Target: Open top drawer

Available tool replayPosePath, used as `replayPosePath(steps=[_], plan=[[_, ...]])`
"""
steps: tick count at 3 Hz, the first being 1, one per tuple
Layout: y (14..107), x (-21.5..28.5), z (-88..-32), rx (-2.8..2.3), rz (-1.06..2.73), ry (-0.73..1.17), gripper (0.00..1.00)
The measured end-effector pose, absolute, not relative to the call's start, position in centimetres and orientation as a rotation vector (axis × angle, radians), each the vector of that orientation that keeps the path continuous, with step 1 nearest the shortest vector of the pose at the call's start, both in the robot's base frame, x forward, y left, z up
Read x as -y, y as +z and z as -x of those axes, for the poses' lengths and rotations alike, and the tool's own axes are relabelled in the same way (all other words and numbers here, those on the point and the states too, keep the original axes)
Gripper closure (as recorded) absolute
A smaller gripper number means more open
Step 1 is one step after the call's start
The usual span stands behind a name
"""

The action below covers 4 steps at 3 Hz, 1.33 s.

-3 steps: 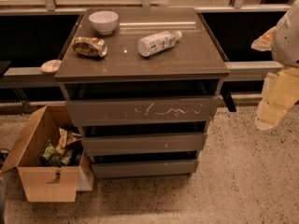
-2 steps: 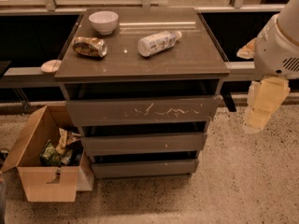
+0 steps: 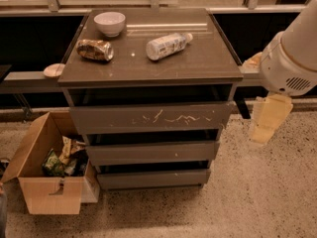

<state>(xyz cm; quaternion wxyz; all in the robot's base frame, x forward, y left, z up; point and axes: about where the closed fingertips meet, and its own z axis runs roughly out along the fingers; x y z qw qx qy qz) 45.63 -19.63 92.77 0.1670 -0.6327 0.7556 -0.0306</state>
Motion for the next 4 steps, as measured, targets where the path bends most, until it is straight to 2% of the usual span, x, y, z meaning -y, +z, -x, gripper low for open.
replayPosePath(steps=[1, 3, 4], plan=[[84.9, 17.3, -48.1, -2.108, 1.899, -0.042, 0.0], [75.0, 14.5, -52.0, -2.084, 1.985, 0.096, 0.0], [75.0, 14.5, -52.0, -2.084, 1.985, 0.096, 0.0]])
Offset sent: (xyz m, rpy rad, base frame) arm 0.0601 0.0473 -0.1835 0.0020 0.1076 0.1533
